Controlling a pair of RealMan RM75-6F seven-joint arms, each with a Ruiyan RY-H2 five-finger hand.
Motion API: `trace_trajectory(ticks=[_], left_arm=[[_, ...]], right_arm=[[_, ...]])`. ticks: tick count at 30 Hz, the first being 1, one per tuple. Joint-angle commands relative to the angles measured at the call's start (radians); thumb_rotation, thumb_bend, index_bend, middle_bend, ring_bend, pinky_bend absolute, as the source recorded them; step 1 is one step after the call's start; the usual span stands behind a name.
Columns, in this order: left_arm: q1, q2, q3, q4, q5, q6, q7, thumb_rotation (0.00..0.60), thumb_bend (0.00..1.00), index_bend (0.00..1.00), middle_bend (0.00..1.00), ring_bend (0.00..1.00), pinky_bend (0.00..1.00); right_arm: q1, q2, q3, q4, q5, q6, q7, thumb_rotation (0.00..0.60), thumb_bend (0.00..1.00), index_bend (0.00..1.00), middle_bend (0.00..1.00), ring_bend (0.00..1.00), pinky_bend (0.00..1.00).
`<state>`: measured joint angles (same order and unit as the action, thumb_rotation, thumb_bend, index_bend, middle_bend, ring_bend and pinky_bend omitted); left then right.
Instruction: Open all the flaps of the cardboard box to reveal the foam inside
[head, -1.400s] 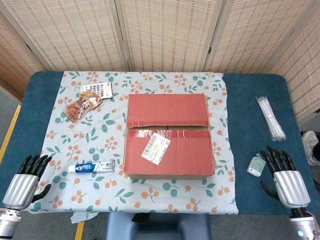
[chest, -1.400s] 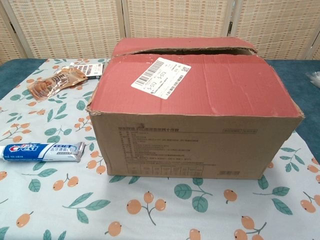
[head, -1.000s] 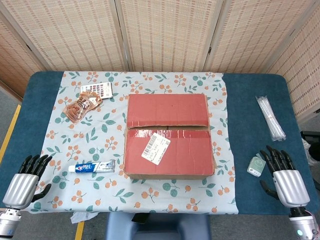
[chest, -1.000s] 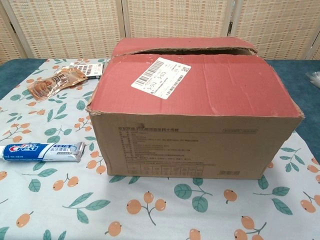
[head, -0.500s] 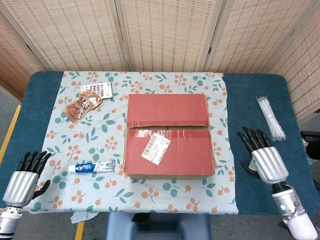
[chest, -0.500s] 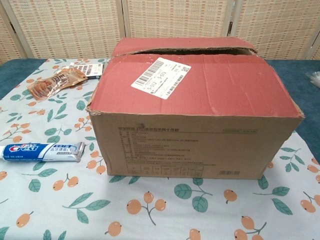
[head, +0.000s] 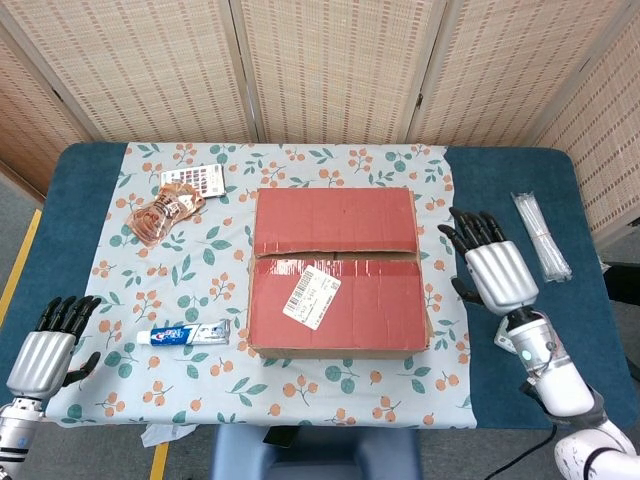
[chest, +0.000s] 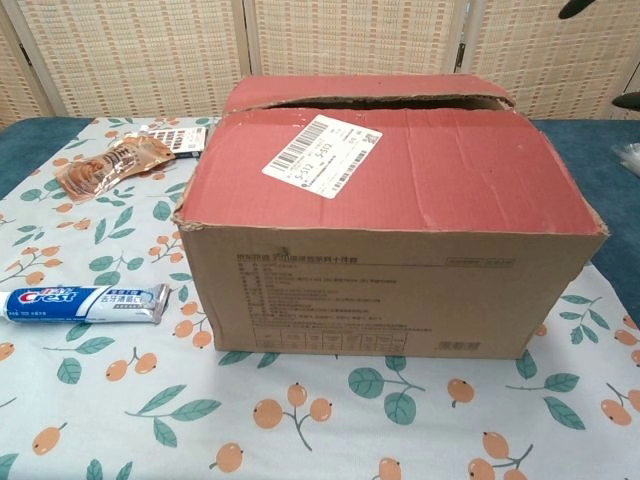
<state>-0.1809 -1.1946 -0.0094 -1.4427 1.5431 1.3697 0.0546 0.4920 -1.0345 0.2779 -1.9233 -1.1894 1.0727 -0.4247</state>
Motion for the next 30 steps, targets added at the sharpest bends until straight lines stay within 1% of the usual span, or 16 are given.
trace_trajectory(ticks=[1,7,10,15,22,26,30], left_arm=[[-0.003,0.002,0.000,-0.002,-0.008,-0.007,-0.003,0.600,0.39,0.08,0.13,0.08,0.00],[0.010,-0.005,-0.017,0.013,-0.026,0.030,-0.007,0.600,0.39,0.03,0.13,0.08,0.00],[0.010,0.000,-0.019,0.014,-0.039,0.020,-0.024,0.600,0.39,0.03,0.13,0.08,0.00],[0.003,0.009,-0.024,0.016,-0.072,-0.015,-0.042,0.600,0.39,0.03,0.13,0.07,0.00],[0.003,0.016,-0.028,0.018,-0.087,-0.023,-0.064,0.600,0.39,0.03,0.13,0.07,0.00],[0.002,0.017,-0.030,0.022,-0.094,-0.028,-0.074,0.600,0.39,0.04,0.13,0.07,0.00],[-0.002,0.019,-0.034,0.030,-0.107,-0.042,-0.088,0.600,0.39,0.04,0.13,0.07,0.00]], right_arm=[[0.052,-0.041,0.017,0.045,0.042,-0.040,-0.015,0.600,0.37,0.13,0.00,0.00,0.00],[0.137,-0.135,0.024,0.157,0.085,-0.088,-0.012,0.600,0.37,0.14,0.00,0.00,0.00],[0.175,-0.189,0.024,0.230,0.085,-0.098,-0.013,0.600,0.37,0.14,0.00,0.00,0.00],[0.221,-0.256,0.016,0.316,0.073,-0.117,0.008,0.600,0.37,0.14,0.00,0.00,0.00],[0.271,-0.307,0.009,0.393,0.087,-0.142,0.004,0.600,0.37,0.14,0.00,0.00,0.00],[0.292,-0.322,0.025,0.416,0.088,-0.137,0.026,0.600,0.37,0.14,0.00,0.00,0.00],[0.312,-0.314,0.044,0.424,0.091,-0.141,0.053,0.600,0.37,0.14,0.00,0.00,0.00]])
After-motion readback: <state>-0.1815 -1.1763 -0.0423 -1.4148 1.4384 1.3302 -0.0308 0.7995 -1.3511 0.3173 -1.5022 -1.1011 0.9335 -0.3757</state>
